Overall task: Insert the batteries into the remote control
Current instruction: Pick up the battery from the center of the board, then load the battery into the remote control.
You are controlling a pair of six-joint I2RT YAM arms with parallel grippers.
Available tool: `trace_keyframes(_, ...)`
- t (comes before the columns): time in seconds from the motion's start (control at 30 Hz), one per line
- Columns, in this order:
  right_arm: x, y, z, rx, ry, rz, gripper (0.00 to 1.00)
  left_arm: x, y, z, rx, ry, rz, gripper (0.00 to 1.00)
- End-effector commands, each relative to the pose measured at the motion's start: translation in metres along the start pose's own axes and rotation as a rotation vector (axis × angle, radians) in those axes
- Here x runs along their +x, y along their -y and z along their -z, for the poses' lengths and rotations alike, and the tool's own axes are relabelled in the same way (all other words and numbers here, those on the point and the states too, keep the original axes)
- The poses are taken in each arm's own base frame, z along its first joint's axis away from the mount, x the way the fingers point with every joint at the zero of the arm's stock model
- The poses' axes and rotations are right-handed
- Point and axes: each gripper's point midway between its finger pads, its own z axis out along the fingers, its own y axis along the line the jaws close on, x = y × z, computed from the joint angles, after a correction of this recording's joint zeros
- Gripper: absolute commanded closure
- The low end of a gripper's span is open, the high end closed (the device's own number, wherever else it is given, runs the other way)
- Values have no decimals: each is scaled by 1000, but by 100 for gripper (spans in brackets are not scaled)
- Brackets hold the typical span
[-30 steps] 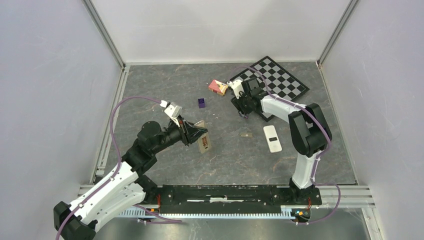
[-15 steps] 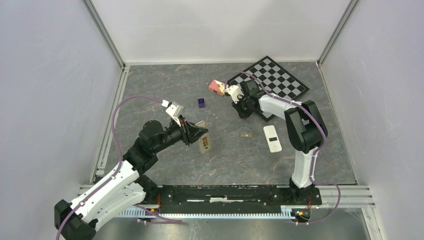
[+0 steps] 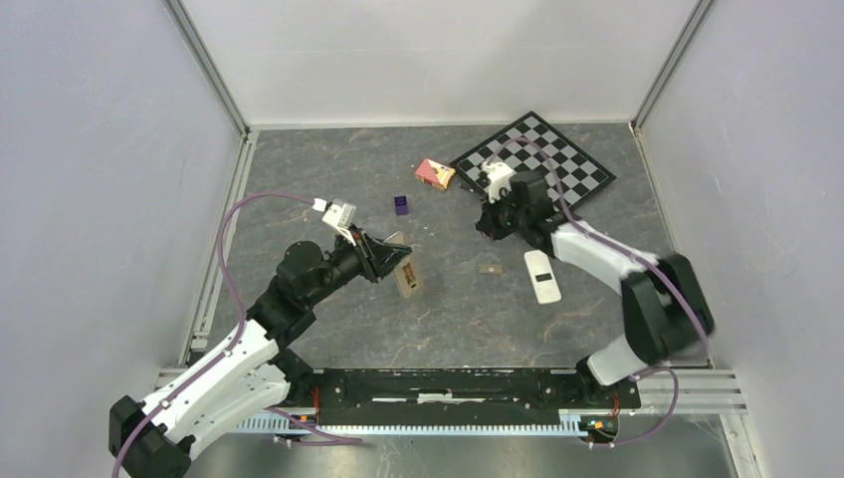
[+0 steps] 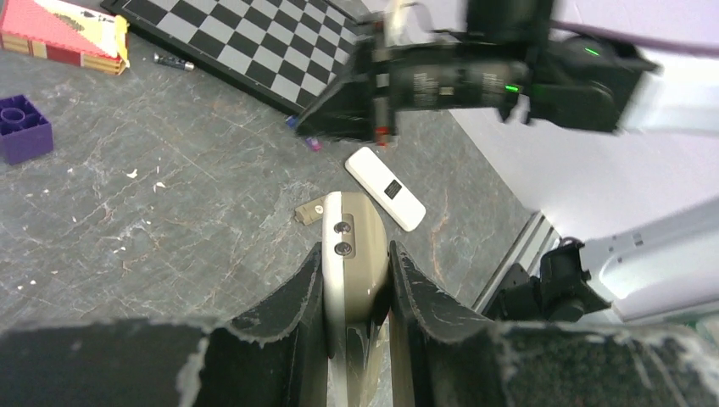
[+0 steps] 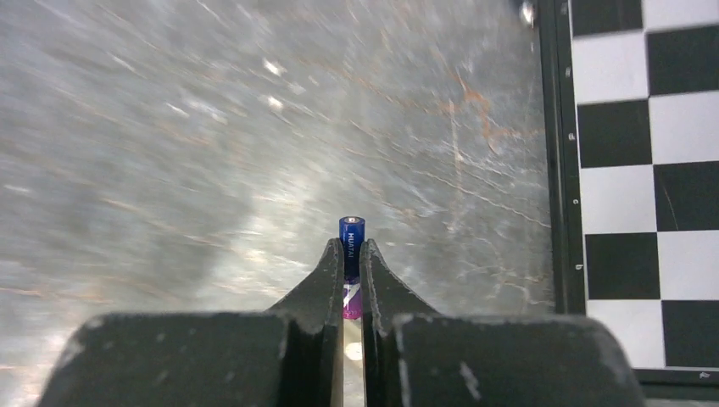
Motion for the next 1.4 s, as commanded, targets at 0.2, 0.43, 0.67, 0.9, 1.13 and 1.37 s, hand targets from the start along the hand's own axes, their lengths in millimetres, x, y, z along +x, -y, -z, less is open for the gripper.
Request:
trace_keyframes(0.2, -93, -120, 138, -446, 651, -157, 100, -24, 5, -23, 35, 156, 245, 98)
trace_keyframes(0.43, -91, -179, 206, -627, 858, -144, 100, -31, 32, -26, 202, 183, 299, 98)
trace_keyframes(0.67, -85, -195, 222, -641, 917, -109, 100, -36, 49, -20, 331, 230, 310, 98)
trace_keyframes(0.9, -82, -211, 211, -621, 893, -30, 100, -39, 65, -17, 424, 216, 335, 98)
trace_keyframes(1.13, -87, -215, 209, -596, 895, -5, 100, -37, 66, -16, 425, 200, 332, 98)
trace_keyframes(1.37, -90, -214, 199, -548, 881, 46, 100, -31, 53, -27, 300, 120, 430, 98)
